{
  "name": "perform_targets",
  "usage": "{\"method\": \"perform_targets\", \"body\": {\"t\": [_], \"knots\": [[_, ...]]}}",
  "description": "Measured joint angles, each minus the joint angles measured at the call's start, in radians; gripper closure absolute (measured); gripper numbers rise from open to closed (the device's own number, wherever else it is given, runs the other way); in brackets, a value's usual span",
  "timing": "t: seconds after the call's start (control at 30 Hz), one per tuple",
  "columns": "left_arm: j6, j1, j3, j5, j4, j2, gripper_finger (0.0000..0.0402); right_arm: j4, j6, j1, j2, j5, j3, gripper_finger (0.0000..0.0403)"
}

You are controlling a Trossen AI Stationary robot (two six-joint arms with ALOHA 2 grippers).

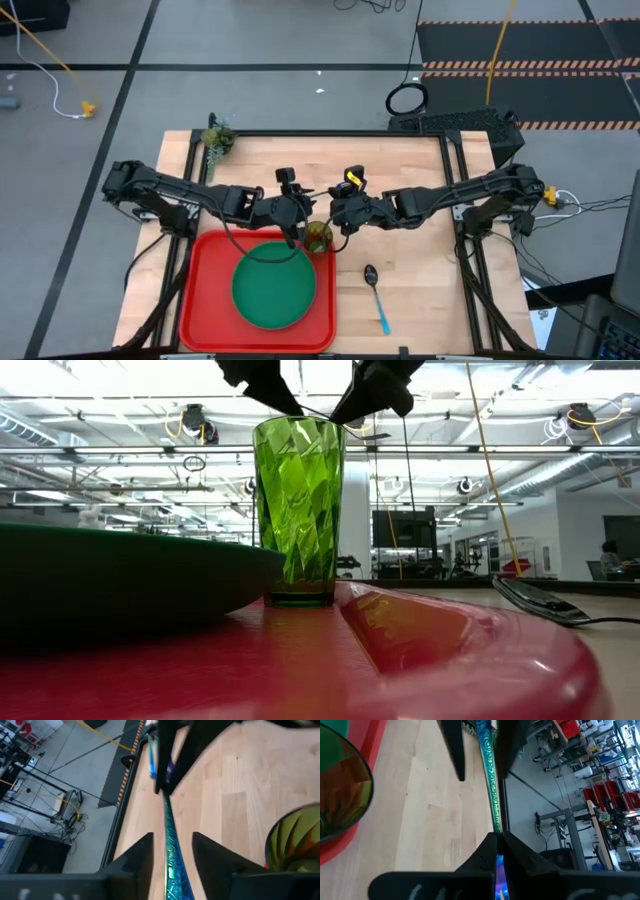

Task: Pick and place plate/cup/fork/spoon on tray
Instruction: Put the purple fork on the red tray to the left of the green plate

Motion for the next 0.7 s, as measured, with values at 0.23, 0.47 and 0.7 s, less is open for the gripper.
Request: {"method": "perform_targets", "body": {"t": [0.23, 0.47, 0.7], "knots": [[0.01, 0.0, 0.0, -0.001, 0.007, -0.001, 0.0338, 0.0, 0.004, 0.0, 0.0, -0.001, 0.0, 0.0403], [0.009, 0.001, 0.0, -0.01, 0.006, -0.001, 0.0364, 0.0, 0.008, 0.0, 0.0, -0.005, 0.0, 0.0403], [-0.029, -0.018, 0.002, -0.018, -0.029, -0.002, 0.036, 0.033, 0.035, 0.007, -0.002, -0.03, 0.005, 0.0366]]}}
